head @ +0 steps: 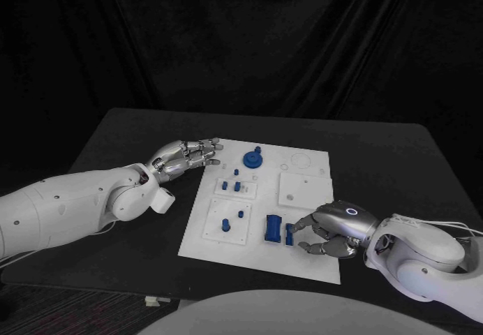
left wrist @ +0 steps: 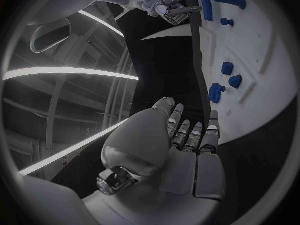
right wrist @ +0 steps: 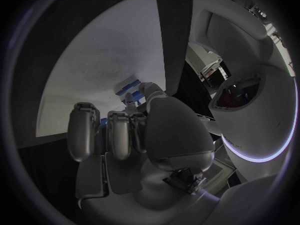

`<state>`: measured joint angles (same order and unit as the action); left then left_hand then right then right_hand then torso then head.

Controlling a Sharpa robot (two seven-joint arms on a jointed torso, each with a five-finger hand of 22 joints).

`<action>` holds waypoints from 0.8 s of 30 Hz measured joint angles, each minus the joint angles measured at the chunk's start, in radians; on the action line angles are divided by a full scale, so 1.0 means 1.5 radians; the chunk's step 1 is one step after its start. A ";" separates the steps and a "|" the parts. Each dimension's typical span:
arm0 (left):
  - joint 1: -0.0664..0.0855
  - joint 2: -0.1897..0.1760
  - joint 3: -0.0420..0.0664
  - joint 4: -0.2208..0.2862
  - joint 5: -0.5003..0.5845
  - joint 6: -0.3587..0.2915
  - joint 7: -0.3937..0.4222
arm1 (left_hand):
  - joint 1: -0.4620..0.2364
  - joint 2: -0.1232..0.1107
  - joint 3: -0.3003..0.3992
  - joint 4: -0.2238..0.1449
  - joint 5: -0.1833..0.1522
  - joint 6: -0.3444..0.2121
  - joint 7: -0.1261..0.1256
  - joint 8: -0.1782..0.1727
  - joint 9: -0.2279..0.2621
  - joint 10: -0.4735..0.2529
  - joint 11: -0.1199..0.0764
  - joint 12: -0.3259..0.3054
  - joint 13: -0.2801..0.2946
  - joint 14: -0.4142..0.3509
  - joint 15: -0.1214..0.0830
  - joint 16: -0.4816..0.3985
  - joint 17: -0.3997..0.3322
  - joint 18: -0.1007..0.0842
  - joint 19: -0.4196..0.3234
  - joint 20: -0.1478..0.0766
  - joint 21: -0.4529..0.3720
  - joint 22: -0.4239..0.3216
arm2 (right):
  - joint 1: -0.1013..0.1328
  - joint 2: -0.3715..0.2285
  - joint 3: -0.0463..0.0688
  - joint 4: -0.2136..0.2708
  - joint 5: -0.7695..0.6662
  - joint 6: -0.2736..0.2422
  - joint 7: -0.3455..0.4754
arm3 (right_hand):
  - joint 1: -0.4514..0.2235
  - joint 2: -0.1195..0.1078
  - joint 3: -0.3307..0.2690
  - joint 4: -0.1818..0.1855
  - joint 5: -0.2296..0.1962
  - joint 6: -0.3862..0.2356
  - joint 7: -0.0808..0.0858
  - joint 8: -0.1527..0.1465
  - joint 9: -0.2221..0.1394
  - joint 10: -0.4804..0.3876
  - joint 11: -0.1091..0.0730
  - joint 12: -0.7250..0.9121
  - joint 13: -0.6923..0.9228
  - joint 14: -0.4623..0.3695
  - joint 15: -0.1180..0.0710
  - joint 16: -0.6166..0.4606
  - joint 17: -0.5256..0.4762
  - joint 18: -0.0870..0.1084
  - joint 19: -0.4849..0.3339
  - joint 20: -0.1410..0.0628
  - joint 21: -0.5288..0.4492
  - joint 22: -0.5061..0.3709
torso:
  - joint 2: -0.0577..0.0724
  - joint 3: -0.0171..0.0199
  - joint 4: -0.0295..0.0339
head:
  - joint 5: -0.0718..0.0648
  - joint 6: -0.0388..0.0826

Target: Assemble the parts on the task board

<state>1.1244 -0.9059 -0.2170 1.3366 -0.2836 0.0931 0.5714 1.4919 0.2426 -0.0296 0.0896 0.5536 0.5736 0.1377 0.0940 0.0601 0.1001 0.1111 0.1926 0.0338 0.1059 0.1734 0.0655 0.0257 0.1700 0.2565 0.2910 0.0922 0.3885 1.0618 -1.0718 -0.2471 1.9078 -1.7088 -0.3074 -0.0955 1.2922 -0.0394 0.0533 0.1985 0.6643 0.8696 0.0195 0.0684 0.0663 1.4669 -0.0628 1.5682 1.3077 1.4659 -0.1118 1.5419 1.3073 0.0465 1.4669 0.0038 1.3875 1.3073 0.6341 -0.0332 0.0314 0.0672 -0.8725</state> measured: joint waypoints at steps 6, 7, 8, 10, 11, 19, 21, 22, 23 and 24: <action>0.000 -0.006 0.000 0.002 0.000 -0.002 0.003 | 0.000 0.000 0.002 0.002 0.000 0.000 0.000 0.000 0.000 0.000 0.000 0.000 0.000 0.000 0.000 0.000 0.000 0.000 0.000 0.000 0.000 -0.001 | 0.000 -0.004 0.000 -0.002 -0.002 -0.008 -0.001 | -0.023 0.016 -0.008 0.039 -0.069 0.017 -0.005 0.000 0.002 0.000 0.000 0.000 0.000 0.000 0.000 0.000 0.000 0.000 0.000 0.000 -0.002 0.000 | 0.000 0.0000 0.0001 | -0.002 0.000; 0.000 -0.007 0.000 0.003 0.000 -0.003 0.004 | 0.000 0.000 0.002 0.002 0.000 0.000 0.000 0.000 0.000 0.000 0.000 0.000 0.000 0.000 0.000 0.000 0.000 0.000 0.000 0.000 0.000 -0.001 | 0.000 -0.005 0.000 -0.002 -0.003 -0.011 -0.001 | -0.028 0.017 -0.009 0.043 -0.075 0.017 -0.005 0.000 0.002 0.000 0.000 0.000 0.000 0.000 0.000 0.000 0.000 0.000 0.000 0.000 -0.002 0.000 | 0.000 0.0001 0.0001 | -0.002 0.000; 0.000 -0.007 0.000 0.003 0.000 -0.004 0.005 | 0.000 0.000 0.003 0.001 0.000 0.000 0.000 0.002 0.000 0.000 0.000 0.000 0.000 0.000 0.000 0.000 0.000 0.000 0.000 0.000 0.000 -0.001 | 0.000 -0.006 0.000 -0.002 -0.003 -0.014 -0.001 | -0.031 0.020 -0.012 0.050 -0.085 0.017 -0.005 0.000 0.002 0.000 0.000 0.000 0.000 0.000 0.000 0.000 0.000 0.000 0.000 0.000 -0.002 0.000 | 0.000 0.0001 0.0001 | -0.002 0.000; 0.000 -0.008 0.000 0.006 0.000 -0.005 0.007 | 0.000 0.000 0.004 0.000 0.000 0.000 0.000 0.003 0.000 0.000 0.000 0.000 0.001 0.000 0.000 0.000 0.000 0.000 0.000 0.000 0.000 -0.001 | 0.000 -0.011 0.000 -0.001 -0.002 -0.023 0.000 | -0.042 0.024 -0.018 0.058 -0.110 0.017 -0.005 0.000 0.002 0.000 0.000 0.000 0.000 0.000 0.000 0.000 0.000 0.000 0.000 0.000 -0.002 0.000 | 0.000 0.0001 0.0001 | -0.002 0.000; 0.000 -0.009 0.000 0.008 0.000 -0.007 0.009 | 0.000 0.000 0.004 0.000 0.002 0.001 -0.001 0.003 0.000 0.000 0.000 0.002 0.001 0.000 0.000 0.000 0.000 0.000 0.000 0.000 0.000 -0.001 | 0.000 -0.015 0.000 0.001 -0.001 -0.033 0.000 | -0.055 0.028 -0.021 0.061 -0.132 0.017 -0.004 0.000 0.002 0.000 0.000 0.000 0.000 0.000 0.000 0.000 0.000 0.000 0.000 0.000 -0.002 0.000 | 0.000 0.0001 0.0001 | -0.002 0.000; -0.001 -0.019 0.000 0.027 0.000 -0.036 0.036 | -0.049 -0.030 -0.011 0.050 -0.007 0.021 -0.007 0.013 0.002 0.029 0.004 0.045 0.006 -0.009 -0.035 0.000 0.000 0.000 -0.038 -0.031 -0.017 -0.047 | 0.023 -0.039 0.000 -0.006 0.101 -0.141 0.038 | -0.190 0.107 -0.086 0.062 -0.213 0.057 0.030 0.000 0.003 -0.050 0.025 -0.156 -0.026 -0.028 0.021 -0.182 -0.154 0.049 -0.127 0.018 -0.302 0.000 | -0.008 -0.0003 -0.0012 | -0.002 0.000; -0.001 -0.019 0.000 0.032 0.000 -0.051 0.044 | -0.061 -0.041 -0.032 0.089 -0.025 0.028 -0.013 0.016 0.002 0.034 -0.003 0.054 0.006 -0.016 -0.050 -0.004 -0.001 0.000 -0.058 -0.050 -0.025 -0.066 | 0.029 -0.047 0.000 -0.013 0.168 -0.171 0.070 | -0.206 0.123 -0.108 0.060 -0.211 0.056 0.042 0.000 0.003 -0.204 0.044 -0.337 -0.187 -0.135 0.044 -0.367 -0.366 0.075 -0.236 0.036 -0.505 -0.054 | -0.010 -0.0004 -0.0020 | -0.004 0.000; -0.001 -0.019 0.000 0.035 0.000 -0.058 0.047 | -0.064 -0.045 -0.042 0.107 -0.036 0.030 -0.016 0.018 0.002 0.034 -0.009 0.058 0.006 -0.019 -0.057 -0.005 -0.002 0.000 -0.066 -0.058 -0.026 -0.073 | 0.031 -0.049 0.000 -0.018 0.202 -0.183 0.087 | -0.208 0.126 -0.119 0.061 -0.211 0.052 0.048 0.000 0.003 -0.277 0.056 -0.433 -0.259 -0.180 0.058 -0.456 -0.434 0.079 -0.274 0.050 -0.583 -0.086 | -0.011 -0.0004 -0.0024 | -0.005 0.000; -0.001 -0.019 0.000 0.037 0.000 -0.065 0.049 | -0.068 -0.049 -0.051 0.122 -0.052 0.031 -0.017 0.018 0.002 0.032 -0.013 0.059 0.006 -0.024 -0.063 -0.008 -0.003 0.000 -0.073 -0.065 -0.028 -0.081 | 0.032 -0.051 0.000 -0.022 0.236 -0.193 0.104 | -0.213 0.130 -0.128 0.057 -0.211 0.049 0.051 0.000 0.002 -0.312 0.064 -0.482 -0.296 -0.204 0.068 -0.509 -0.467 0.079 -0.293 0.061 -0.629 -0.111 | -0.012 -0.0002 -0.0027 | -0.006 0.000; -0.001 -0.019 0.000 0.038 0.000 -0.074 0.052 | -0.072 -0.052 -0.058 0.130 -0.064 0.031 -0.017 0.018 0.002 0.029 -0.016 0.059 0.006 -0.029 -0.067 -0.011 -0.004 0.000 -0.078 -0.071 -0.029 -0.087 | 0.033 -0.053 0.000 -0.027 0.282 -0.205 0.127 | -0.215 0.133 -0.139 0.060 -0.211 0.045 0.055 0.000 0.002 -0.344 0.079 -0.526 -0.331 -0.225 0.084 -0.561 -0.494 0.079 -0.311 0.075 -0.676 -0.142 | -0.012 0.0000 -0.0027 | -0.006 0.000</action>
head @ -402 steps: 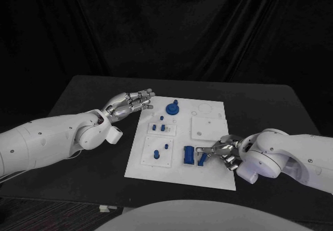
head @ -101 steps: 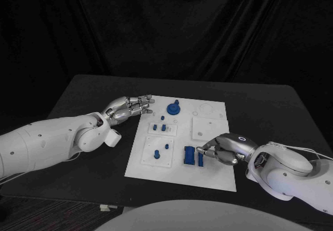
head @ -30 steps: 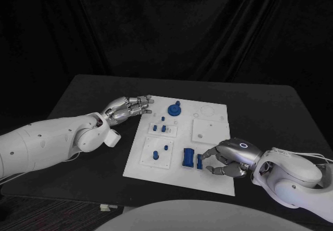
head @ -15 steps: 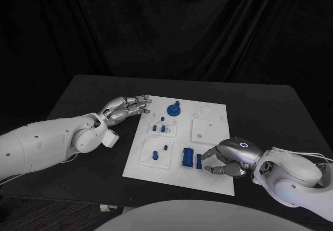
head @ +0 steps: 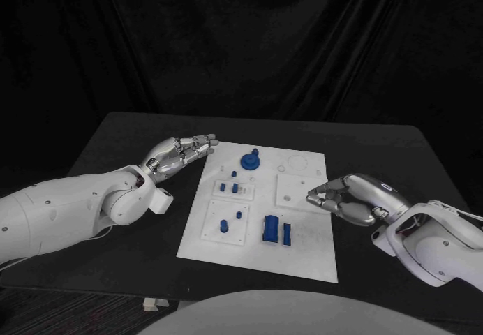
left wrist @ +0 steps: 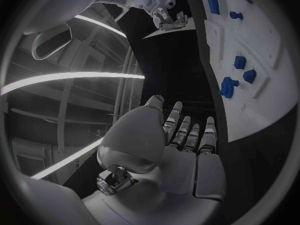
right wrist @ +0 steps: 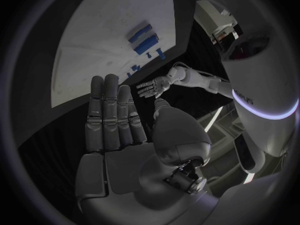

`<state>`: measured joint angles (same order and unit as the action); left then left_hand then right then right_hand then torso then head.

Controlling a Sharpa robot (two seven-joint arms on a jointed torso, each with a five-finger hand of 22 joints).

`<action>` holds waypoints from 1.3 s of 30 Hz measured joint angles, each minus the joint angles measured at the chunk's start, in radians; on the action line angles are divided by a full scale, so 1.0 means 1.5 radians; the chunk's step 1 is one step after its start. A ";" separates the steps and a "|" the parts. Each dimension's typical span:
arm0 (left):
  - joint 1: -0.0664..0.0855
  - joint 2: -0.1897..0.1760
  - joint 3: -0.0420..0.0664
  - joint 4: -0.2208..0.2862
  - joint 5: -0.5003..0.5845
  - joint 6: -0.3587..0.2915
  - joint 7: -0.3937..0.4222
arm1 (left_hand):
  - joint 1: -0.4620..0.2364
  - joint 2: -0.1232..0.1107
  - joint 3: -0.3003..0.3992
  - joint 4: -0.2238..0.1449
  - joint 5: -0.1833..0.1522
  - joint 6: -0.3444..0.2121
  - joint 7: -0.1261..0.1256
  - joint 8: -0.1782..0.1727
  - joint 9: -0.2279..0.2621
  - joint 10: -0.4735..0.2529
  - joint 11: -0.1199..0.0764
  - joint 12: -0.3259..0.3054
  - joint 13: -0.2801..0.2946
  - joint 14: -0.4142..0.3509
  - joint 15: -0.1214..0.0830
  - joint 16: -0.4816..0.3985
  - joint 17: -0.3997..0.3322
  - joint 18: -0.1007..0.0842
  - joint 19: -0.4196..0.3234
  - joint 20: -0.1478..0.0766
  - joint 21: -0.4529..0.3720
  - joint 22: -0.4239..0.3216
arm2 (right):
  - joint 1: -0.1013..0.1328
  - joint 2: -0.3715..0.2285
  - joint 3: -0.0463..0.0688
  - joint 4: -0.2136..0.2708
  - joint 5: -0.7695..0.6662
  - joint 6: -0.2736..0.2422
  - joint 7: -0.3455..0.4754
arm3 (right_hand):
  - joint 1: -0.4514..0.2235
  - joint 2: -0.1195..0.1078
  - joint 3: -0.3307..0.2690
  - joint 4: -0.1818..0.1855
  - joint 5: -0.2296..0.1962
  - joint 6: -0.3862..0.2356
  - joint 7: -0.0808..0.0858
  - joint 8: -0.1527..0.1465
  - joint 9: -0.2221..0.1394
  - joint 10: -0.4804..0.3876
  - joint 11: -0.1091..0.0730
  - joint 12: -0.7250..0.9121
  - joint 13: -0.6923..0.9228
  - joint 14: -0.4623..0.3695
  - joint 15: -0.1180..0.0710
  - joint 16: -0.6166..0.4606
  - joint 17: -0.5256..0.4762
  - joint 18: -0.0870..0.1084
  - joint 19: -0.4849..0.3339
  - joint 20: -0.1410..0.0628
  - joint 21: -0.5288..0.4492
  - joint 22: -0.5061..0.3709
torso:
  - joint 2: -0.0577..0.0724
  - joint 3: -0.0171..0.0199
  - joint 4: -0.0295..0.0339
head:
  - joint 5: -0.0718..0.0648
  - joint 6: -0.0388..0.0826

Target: Assemble the parts on the task board

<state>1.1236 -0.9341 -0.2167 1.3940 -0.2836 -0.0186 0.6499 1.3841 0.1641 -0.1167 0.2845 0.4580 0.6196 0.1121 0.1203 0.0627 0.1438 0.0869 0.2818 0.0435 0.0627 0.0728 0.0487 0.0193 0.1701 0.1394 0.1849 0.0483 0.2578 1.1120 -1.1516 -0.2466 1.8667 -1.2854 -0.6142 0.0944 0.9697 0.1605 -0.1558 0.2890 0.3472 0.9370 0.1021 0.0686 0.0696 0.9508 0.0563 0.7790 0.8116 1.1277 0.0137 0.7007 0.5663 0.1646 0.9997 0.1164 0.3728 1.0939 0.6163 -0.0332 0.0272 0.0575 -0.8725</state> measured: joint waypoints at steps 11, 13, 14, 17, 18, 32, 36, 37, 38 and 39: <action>0.000 0.007 0.000 0.002 0.000 -0.057 0.013 | -0.023 -0.002 -0.050 0.005 -0.054 -0.057 -0.031 -0.011 -0.006 -0.035 -0.035 -0.025 -0.004 -0.036 -0.035 -0.028 -0.011 0.000 -0.042 -0.043 -0.008 -0.049 | 0.003 0.004 -0.001 -0.039 0.296 -0.025 0.164 | 0.019 0.044 -0.102 0.001 -0.047 -0.118 -0.030 -0.003 -0.005 -0.275 0.100 -0.274 -0.385 -0.312 0.118 -0.384 -0.282 -0.011 -0.242 0.108 -0.209 -0.333 | -0.001 -0.0004 -0.0021 | 0.002 0.000; 0.000 0.007 0.000 0.001 0.000 -0.061 0.013 | -0.023 -0.002 -0.051 0.005 -0.054 -0.058 -0.032 -0.012 -0.006 -0.035 -0.035 -0.027 -0.004 -0.036 -0.035 -0.028 -0.011 0.000 -0.042 -0.043 -0.008 -0.049 | 0.003 0.007 -0.001 -0.043 0.314 -0.025 0.176 | 0.022 0.048 -0.109 0.001 -0.047 -0.121 -0.032 -0.003 -0.005 -0.281 0.100 -0.266 -0.413 -0.329 0.116 -0.396 -0.303 -0.004 -0.252 0.111 -0.209 -0.366 | 0.000 -0.0008 -0.0025 | 0.003 0.000; 0.000 0.007 0.000 0.001 0.000 -0.062 0.013 | -0.031 -0.003 -0.053 0.005 -0.055 -0.066 -0.034 -0.013 -0.008 -0.040 -0.037 -0.029 -0.006 -0.036 -0.036 -0.028 -0.011 0.000 -0.045 -0.045 -0.008 -0.050 | 0.003 0.007 -0.001 -0.044 0.317 -0.024 0.178 | -0.067 0.042 -0.076 -0.031 -0.079 -0.208 -0.052 -0.026 -0.028 -0.343 0.077 -0.307 -0.439 -0.404 0.095 -0.423 -0.319 -0.012 -0.324 0.080 -0.231 -0.434 | 0.000 -0.0009 -0.0027 | 0.004 0.000; 0.000 0.007 0.000 0.001 0.000 -0.062 0.011 | -0.125 -0.014 -0.040 -0.015 -0.080 -0.103 -0.047 -0.031 -0.019 -0.060 -0.044 -0.047 -0.014 -0.039 -0.039 -0.028 -0.012 -0.001 -0.060 -0.056 -0.017 -0.063 | 0.003 0.008 0.000 -0.044 0.318 -0.024 0.177 | -0.321 -0.018 0.000 -0.104 -0.145 -0.389 -0.067 -0.043 -0.044 -0.469 0.028 -0.399 -0.494 -0.555 0.040 -0.464 -0.373 -0.063 -0.472 0.012 -0.246 -0.562 | 0.000 -0.0009 -0.0028 | 0.003 0.001; -0.001 0.007 0.001 0.002 0.000 -0.062 0.010 | -0.156 -0.017 -0.035 -0.021 -0.089 -0.115 -0.051 -0.038 -0.023 -0.064 -0.047 -0.053 -0.016 -0.039 -0.039 -0.028 -0.012 -0.012 -0.065 -0.058 -0.018 -0.067 | 0.003 0.009 0.001 -0.044 0.318 -0.024 0.177 | -0.377 -0.033 0.017 -0.120 -0.159 -0.429 -0.068 -0.043 -0.045 -0.497 0.007 -0.419 -0.522 -0.588 0.010 -0.465 -0.375 -0.090 -0.505 -0.003 -0.246 -0.590 | 0.000 -0.0009 -0.0028 | 0.003 0.002; -0.024 0.054 0.075 0.056 0.048 -0.189 -0.020 | -0.493 -0.079 0.021 -0.095 -0.184 -0.246 -0.073 -0.075 -0.039 -0.090 -0.056 -0.112 -0.027 -0.042 -0.041 -0.030 -0.012 -0.046 -0.091 -0.113 -0.028 -0.124 | -0.013 0.105 0.069 -0.104 0.444 -0.034 0.193 | -0.643 -0.108 0.102 -0.193 -0.229 -0.622 -0.068 -0.043 -0.046 -0.632 -0.037 -0.517 -0.540 -0.748 -0.009 -0.465 -0.377 -0.105 -0.663 -0.078 -0.246 -0.729 | -0.021 0.0089 -0.0093 | -0.019 0.097; -0.033 0.073 0.103 0.079 0.080 -0.264 -0.035 | -0.564 -0.095 0.047 -0.112 -0.204 -0.274 -0.073 -0.075 -0.040 -0.090 -0.056 -0.127 -0.028 -0.043 -0.043 -0.030 -0.012 -0.074 -0.092 -0.116 -0.028 -0.148 | -0.021 0.145 0.095 -0.129 0.521 -0.043 0.207 | -0.642 -0.108 0.102 -0.193 -0.229 -0.622 -0.068 -0.043 -0.046 -0.632 -0.037 -0.517 -0.540 -0.748 -0.009 -0.465 -0.377 -0.105 -0.663 -0.078 -0.246 -0.729 | -0.030 0.0136 -0.0123 | -0.027 0.134; -0.035 0.077 0.109 0.084 0.087 -0.282 -0.039 | -0.578 -0.097 0.051 -0.115 -0.208 -0.279 -0.074 -0.075 -0.041 -0.090 -0.056 -0.133 -0.028 -0.044 -0.044 -0.030 -0.012 -0.078 -0.092 -0.116 -0.028 -0.152 | -0.022 0.154 0.102 -0.135 0.539 -0.045 0.210 | -0.642 -0.108 0.102 -0.193 -0.229 -0.622 -0.068 -0.043 -0.046 -0.632 -0.037 -0.517 -0.540 -0.748 -0.009 -0.465 -0.377 -0.105 -0.663 -0.078 -0.246 -0.729 | -0.032 0.0147 -0.0130 | -0.029 0.141; -0.037 0.082 0.116 0.090 0.097 -0.306 -0.044 | -0.591 -0.099 0.055 -0.119 -0.212 -0.285 -0.074 -0.075 -0.041 -0.090 -0.056 -0.140 -0.028 -0.044 -0.044 -0.030 -0.012 -0.079 -0.092 -0.116 -0.028 -0.155 | -0.024 0.166 0.110 -0.142 0.565 -0.048 0.214 | -0.642 -0.108 0.102 -0.193 -0.229 -0.622 -0.068 -0.043 -0.046 -0.632 -0.037 -0.517 -0.540 -0.748 -0.009 -0.465 -0.377 -0.105 -0.663 -0.078 -0.246 -0.729 | -0.035 0.0160 -0.0138 | -0.031 0.149; -0.039 0.085 0.120 0.094 0.105 -0.323 -0.047 | -0.605 -0.100 0.058 -0.122 -0.216 -0.290 -0.074 -0.075 -0.041 -0.090 -0.056 -0.147 -0.028 -0.044 -0.044 -0.030 -0.012 -0.080 -0.092 -0.116 -0.028 -0.157 | -0.026 0.175 0.116 -0.148 0.584 -0.051 0.218 | -0.642 -0.108 0.102 -0.193 -0.229 -0.622 -0.068 -0.043 -0.046 -0.632 -0.037 -0.517 -0.540 -0.748 -0.009 -0.465 -0.377 -0.105 -0.663 -0.078 -0.246 -0.729 | -0.037 0.0168 -0.0143 | -0.032 0.156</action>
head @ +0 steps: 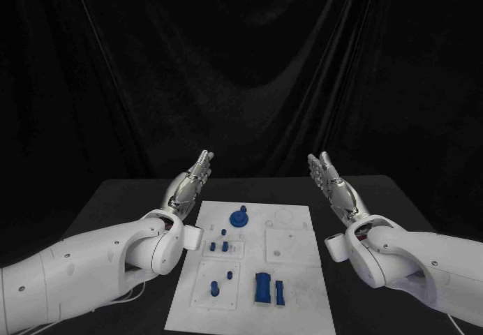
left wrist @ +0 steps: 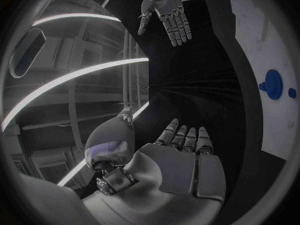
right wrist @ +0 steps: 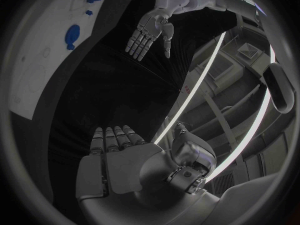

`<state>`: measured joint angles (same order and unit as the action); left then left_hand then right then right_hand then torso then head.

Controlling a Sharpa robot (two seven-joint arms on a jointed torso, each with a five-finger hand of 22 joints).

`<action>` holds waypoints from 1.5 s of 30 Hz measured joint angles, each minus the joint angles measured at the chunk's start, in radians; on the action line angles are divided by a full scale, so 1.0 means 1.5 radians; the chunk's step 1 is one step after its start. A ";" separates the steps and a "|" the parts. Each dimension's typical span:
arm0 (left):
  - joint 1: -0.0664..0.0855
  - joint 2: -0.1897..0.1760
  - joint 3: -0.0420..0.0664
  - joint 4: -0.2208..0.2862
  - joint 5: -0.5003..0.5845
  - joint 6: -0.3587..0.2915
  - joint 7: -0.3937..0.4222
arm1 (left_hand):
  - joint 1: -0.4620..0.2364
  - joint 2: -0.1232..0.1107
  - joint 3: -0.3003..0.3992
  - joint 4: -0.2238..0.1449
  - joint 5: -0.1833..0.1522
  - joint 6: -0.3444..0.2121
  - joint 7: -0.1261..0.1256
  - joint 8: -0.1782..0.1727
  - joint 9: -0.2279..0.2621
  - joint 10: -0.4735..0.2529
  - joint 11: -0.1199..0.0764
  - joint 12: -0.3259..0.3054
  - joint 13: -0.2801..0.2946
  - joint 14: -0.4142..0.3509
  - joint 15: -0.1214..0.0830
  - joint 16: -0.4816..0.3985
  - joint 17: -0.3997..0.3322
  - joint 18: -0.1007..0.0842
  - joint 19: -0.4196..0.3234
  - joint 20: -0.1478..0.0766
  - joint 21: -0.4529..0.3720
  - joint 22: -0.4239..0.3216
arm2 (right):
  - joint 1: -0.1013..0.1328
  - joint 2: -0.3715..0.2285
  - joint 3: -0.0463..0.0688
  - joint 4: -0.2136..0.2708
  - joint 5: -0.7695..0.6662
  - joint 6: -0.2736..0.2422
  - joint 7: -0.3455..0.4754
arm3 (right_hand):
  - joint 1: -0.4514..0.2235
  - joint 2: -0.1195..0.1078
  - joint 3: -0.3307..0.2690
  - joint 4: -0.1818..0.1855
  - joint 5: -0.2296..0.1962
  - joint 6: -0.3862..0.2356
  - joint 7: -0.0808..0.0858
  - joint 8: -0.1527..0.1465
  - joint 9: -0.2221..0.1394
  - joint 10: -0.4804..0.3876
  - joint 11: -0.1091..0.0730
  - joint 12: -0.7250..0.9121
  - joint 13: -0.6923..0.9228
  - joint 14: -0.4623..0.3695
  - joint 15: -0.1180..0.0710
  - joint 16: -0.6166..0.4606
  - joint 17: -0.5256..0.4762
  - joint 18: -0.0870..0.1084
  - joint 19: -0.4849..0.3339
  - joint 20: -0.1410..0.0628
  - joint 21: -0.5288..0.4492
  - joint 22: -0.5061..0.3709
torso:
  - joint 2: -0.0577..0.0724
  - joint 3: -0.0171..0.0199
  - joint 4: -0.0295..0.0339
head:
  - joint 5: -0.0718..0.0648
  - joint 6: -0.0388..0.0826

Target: Assemble the parts on the task board

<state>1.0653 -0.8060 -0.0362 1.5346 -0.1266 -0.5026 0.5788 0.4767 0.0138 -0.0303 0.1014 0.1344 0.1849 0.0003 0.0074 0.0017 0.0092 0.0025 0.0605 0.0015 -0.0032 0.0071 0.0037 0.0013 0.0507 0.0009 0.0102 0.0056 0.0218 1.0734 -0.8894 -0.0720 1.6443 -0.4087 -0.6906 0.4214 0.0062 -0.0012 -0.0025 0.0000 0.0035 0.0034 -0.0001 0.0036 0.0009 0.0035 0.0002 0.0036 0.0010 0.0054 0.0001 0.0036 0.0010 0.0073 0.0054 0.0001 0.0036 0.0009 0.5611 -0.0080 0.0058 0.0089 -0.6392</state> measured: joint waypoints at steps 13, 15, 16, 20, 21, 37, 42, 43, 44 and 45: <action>-0.010 0.016 0.023 0.022 0.065 -0.145 -0.036 | -0.132 -0.008 0.019 -0.055 -0.058 -0.050 0.000 -0.002 0.000 -0.002 -0.002 -0.034 0.000 0.000 0.000 0.000 0.000 -0.020 -0.002 -0.002 0.000 -0.012 | -0.013 0.072 0.047 -0.048 0.216 -0.032 0.043 | 0.000 0.000 0.000 0.000 0.000 0.000 0.000 0.000 0.000 0.000 0.000 0.000 0.000 0.000 0.000 0.000 0.000 0.000 0.000 0.000 0.000 0.000 | -0.011 0.0050 -0.0036 | -0.006 0.026; -0.010 0.016 0.023 0.022 0.068 -0.150 -0.038 | -0.144 -0.008 0.019 -0.058 -0.066 -0.052 0.000 -0.002 0.000 -0.002 -0.002 -0.034 0.000 0.000 0.000 0.000 0.000 -0.020 -0.002 -0.002 0.000 -0.013 | -0.014 0.073 0.047 -0.049 0.228 -0.034 0.046 | 0.000 0.000 0.000 0.000 0.000 0.000 0.000 0.000 0.000 0.000 0.000 0.000 0.000 0.000 0.000 0.000 0.000 0.000 0.000 0.000 0.000 0.000 | -0.011 0.0051 -0.0037 | -0.006 0.026; -0.010 0.016 0.023 0.022 0.070 -0.153 -0.039 | -0.151 -0.008 0.018 -0.059 -0.070 -0.057 0.000 -0.002 0.000 -0.002 -0.002 -0.034 0.000 0.000 0.000 0.000 0.000 -0.020 -0.002 -0.002 0.000 -0.013 | -0.014 0.073 0.047 -0.049 0.234 -0.035 0.047 | 0.000 0.000 0.000 0.000 0.000 0.000 0.000 0.000 0.000 0.000 0.000 0.000 0.000 0.000 0.000 0.000 0.000 0.000 0.000 0.000 0.000 0.000 | -0.011 0.0051 -0.0037 | -0.006 0.026; -0.010 0.016 0.023 0.022 0.075 -0.161 -0.042 | -0.176 -0.009 0.020 -0.060 -0.077 -0.081 0.000 -0.002 0.000 -0.002 -0.002 -0.037 0.000 0.000 0.000 0.000 0.000 -0.020 -0.002 -0.002 0.000 -0.014 | -0.014 0.073 0.047 -0.050 0.251 -0.039 0.052 | 0.000 0.000 0.000 0.000 0.000 0.000 0.000 0.000 0.000 0.000 0.000 0.000 0.000 0.000 0.000 0.000 0.000 0.000 0.000 0.000 0.000 0.000 | -0.011 0.0052 -0.0037 | -0.006 0.026; -0.010 0.016 0.023 0.022 0.076 -0.162 -0.042 | -0.181 -0.009 0.020 -0.060 -0.080 -0.086 0.000 -0.002 0.000 -0.002 -0.002 -0.037 0.000 0.000 0.000 0.000 0.000 -0.020 -0.002 -0.002 0.000 -0.014 | -0.014 0.073 0.047 -0.050 0.253 -0.040 0.053 | 0.000 0.000 0.000 0.000 0.000 0.000 0.000 0.000 0.000 0.000 0.000 0.000 0.000 0.000 0.000 0.000 0.000 0.000 0.000 0.000 0.000 0.000 | -0.011 0.0052 -0.0038 | -0.006 0.026; -0.010 0.016 0.023 0.022 0.082 -0.172 -0.046 | -0.313 -0.009 0.020 -0.064 -0.087 -0.121 0.000 -0.002 0.000 -0.002 -0.002 -0.036 0.000 0.000 0.000 0.000 0.000 -0.030 -0.002 -0.002 0.000 -0.013 | -0.014 0.073 0.047 -0.050 0.272 -0.045 0.059 | 0.000 0.000 0.000 0.000 0.000 0.000 0.000 0.000 0.000 0.000 0.000 0.000 0.000 0.000 0.000 0.000 0.000 0.000 0.000 0.000 0.000 0.000 | -0.011 0.0053 -0.0038 | -0.006 0.026; -0.010 0.016 0.023 0.022 0.082 -0.172 -0.046 | -0.313 -0.009 0.020 -0.064 -0.087 -0.121 0.000 -0.002 0.000 -0.002 -0.002 -0.036 0.000 0.000 0.000 0.000 0.000 -0.030 -0.002 -0.002 0.000 -0.013 | -0.014 0.073 0.047 -0.050 0.273 -0.045 0.059 | 0.000 0.000 0.000 0.000 0.000 0.000 0.000 0.000 0.000 0.000 0.000 0.000 0.000 0.000 0.000 0.000 0.000 0.000 0.000 0.000 0.000 0.000 | -0.011 0.0053 -0.0038 | -0.006 0.026; -0.010 0.016 0.023 0.022 0.082 -0.172 -0.046 | -0.313 -0.009 0.020 -0.064 -0.087 -0.121 0.000 -0.002 0.000 -0.002 -0.002 -0.036 0.000 0.000 0.000 0.000 0.000 -0.030 -0.002 -0.002 0.000 -0.013 | -0.014 0.073 0.047 -0.050 0.273 -0.045 0.059 | 0.000 0.000 0.000 0.000 0.000 0.000 0.000 0.000 0.000 0.000 0.000 0.000 0.000 0.000 0.000 0.000 0.000 0.000 0.000 0.000 0.000 0.000 | -0.011 0.0053 -0.0038 | -0.006 0.026; -0.010 0.016 0.023 0.022 0.083 -0.173 -0.046 | -0.313 -0.009 0.020 -0.064 -0.087 -0.121 0.000 -0.002 0.000 -0.002 -0.002 -0.036 0.000 0.000 0.000 0.000 0.000 -0.030 -0.002 -0.002 0.000 -0.013 | -0.014 0.073 0.047 -0.050 0.273 -0.045 0.059 | 0.000 0.000 0.000 0.000 0.000 0.000 0.000 0.000 0.000 0.000 0.000 0.000 0.000 0.000 0.000 0.000 0.000 0.000 0.000 0.000 0.000 0.000 | -0.011 0.0053 -0.0038 | -0.006 0.026; -0.010 0.016 0.023 0.022 0.083 -0.173 -0.046 | -0.313 -0.009 0.020 -0.064 -0.087 -0.121 0.000 -0.002 0.000 -0.002 -0.002 -0.036 0.000 0.000 0.000 0.000 0.000 -0.030 -0.002 -0.002 0.000 -0.014 | -0.014 0.073 0.047 -0.050 0.274 -0.046 0.059 | 0.000 0.000 0.000 0.000 0.000 0.000 0.000 0.000 0.000 0.000 0.000 0.000 0.000 0.000 0.000 0.000 0.000 0.000 0.000 0.000 0.000 0.000 | -0.011 0.0053 -0.0038 | -0.006 0.026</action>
<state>1.0508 -0.7816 -0.0015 1.5674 -0.0027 -0.7615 0.5093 0.0067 -0.0001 -0.0009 0.0054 0.0035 0.0036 0.0000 0.0048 0.0011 0.0065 0.0000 0.0060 0.0009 -0.0032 0.0072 0.0037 0.0010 0.0058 -0.0027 0.0068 0.0057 0.0015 1.0524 -0.7797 -0.0011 1.5696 0.0017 -0.7589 0.5105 0.0064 -0.0011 -0.0026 0.0000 0.0037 0.0035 0.0000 0.0036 0.0008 0.0036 0.0002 0.0040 0.0012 0.0054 0.0002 0.0037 0.0013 0.0076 0.0055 0.0002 0.0036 0.0015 0.5442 0.0000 0.0000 -0.0002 -0.5998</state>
